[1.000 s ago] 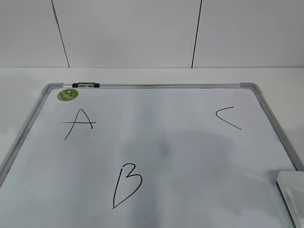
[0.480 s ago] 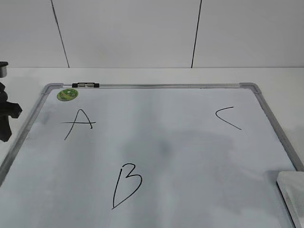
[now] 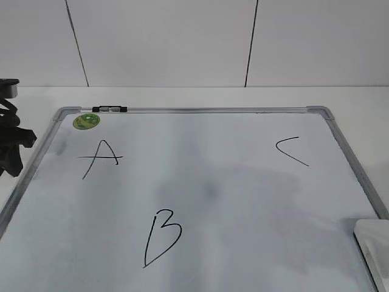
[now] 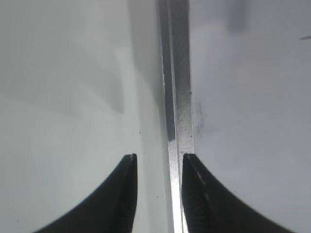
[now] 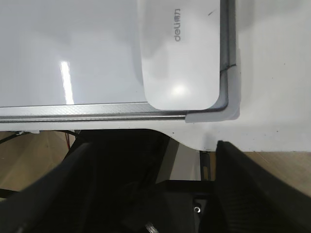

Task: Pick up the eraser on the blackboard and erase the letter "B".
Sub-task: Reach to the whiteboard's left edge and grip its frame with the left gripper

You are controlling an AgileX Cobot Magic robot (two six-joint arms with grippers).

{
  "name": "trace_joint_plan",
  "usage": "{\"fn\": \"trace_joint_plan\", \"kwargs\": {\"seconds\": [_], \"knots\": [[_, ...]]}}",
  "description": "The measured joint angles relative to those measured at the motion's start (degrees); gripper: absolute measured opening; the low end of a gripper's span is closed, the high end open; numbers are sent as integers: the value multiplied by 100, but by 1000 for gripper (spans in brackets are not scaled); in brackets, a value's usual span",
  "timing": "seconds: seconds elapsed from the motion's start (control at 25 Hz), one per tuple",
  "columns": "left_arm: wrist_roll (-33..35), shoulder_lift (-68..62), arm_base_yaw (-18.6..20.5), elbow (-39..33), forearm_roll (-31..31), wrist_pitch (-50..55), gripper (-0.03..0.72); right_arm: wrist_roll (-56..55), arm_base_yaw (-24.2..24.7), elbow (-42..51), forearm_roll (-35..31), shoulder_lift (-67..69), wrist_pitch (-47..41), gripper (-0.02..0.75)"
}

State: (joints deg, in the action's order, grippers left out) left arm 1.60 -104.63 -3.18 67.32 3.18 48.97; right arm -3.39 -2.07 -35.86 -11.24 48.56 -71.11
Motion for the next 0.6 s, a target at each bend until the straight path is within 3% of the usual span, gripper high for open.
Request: {"fn": "trace_joint_plan", "kwargs": {"seconds": [0.6], "knots": [[0, -477, 0, 157, 86, 0, 238, -10, 0, 0, 0, 0, 8, 585]]}}
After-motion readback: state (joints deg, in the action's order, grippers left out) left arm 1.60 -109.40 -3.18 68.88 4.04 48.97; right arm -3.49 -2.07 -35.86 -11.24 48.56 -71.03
